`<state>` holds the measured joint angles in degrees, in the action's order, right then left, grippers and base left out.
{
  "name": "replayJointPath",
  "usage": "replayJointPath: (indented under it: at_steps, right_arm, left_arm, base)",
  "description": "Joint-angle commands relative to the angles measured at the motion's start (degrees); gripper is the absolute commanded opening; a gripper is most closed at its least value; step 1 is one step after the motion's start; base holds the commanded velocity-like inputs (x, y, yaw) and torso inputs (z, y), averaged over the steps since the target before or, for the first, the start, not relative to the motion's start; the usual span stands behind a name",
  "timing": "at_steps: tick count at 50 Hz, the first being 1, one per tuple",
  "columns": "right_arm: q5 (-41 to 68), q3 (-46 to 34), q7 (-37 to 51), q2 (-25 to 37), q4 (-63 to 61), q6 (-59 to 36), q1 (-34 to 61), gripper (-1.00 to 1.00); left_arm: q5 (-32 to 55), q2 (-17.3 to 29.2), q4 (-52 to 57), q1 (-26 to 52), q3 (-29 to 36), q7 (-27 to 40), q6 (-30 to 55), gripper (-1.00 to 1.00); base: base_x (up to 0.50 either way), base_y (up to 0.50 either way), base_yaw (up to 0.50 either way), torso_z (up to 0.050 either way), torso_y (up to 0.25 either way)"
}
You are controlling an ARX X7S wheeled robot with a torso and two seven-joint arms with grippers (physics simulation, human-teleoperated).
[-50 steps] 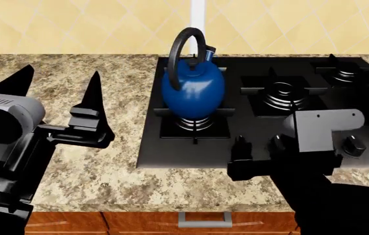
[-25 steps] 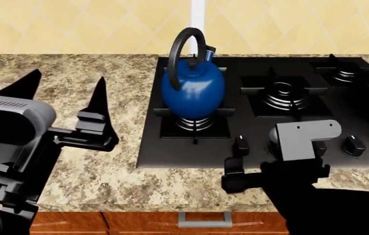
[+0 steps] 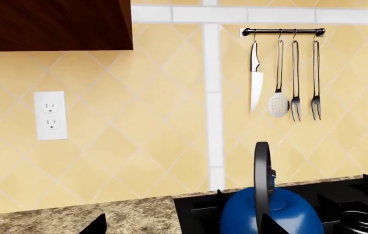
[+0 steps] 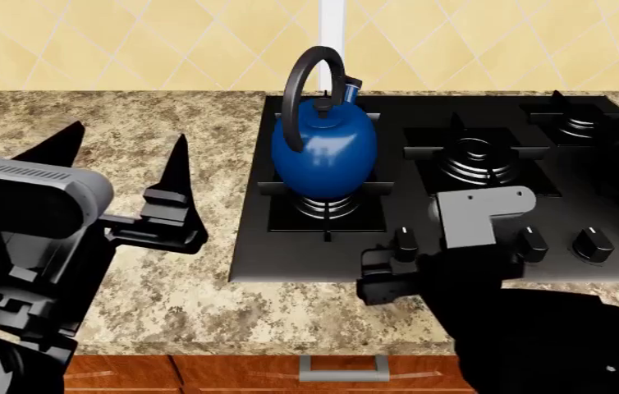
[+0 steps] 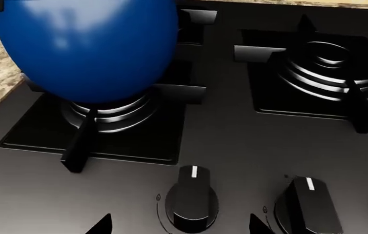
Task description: Pick the kettle from the counter and place it on a stove burner. Then turn the burner on.
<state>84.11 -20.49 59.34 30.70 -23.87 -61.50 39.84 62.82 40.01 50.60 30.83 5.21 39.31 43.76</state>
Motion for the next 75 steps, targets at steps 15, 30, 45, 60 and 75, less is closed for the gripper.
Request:
replayJointPath:
  at_steps: [15,30,45,60,75]
  right_arm:
    - [-8.77,-2.67,-5.04,-2.40,6.03,4.20,-0.13,1.00]
    - [-8.97,-3.47,-5.58,-2.10,6.75,4.06,-0.52,1.00]
    - [-9.27,-4.29,-5.86,-1.65,5.81,3.73,0.04,-1.00]
    - [-9.98,-5.12,-6.73,-1.30,5.89,3.74,0.50,-1.00]
    - [-14.86,-13.16,-15.65,2.07,1.44,-0.24,4.25,-1.00]
  left_arm:
    - [-1.60,-0.10,-1.36,-0.38,1.09,-1.05,-0.77,1.00]
    - [-2.04,-0.53,-2.02,0.54,2.26,-1.13,-0.58,1.00]
    - [-1.82,-0.30,-2.08,0.90,2.35,-1.09,-0.72,1.00]
    - [-2.64,-0.35,-2.45,0.21,2.67,-1.40,-1.42,1.00]
    - [-3.46,-0.60,-3.30,0.01,3.31,-1.87,-1.89,1.00]
  base:
    - [0.00,0.00,0.00,0.000,0.000]
    - [0.00,0.00,0.00,0.000,0.000]
    - [0.00,0.00,0.00,0.000,0.000]
    - [0.00,0.00,0.00,0.000,0.000]
    - [0.00,0.00,0.00,0.000,0.001]
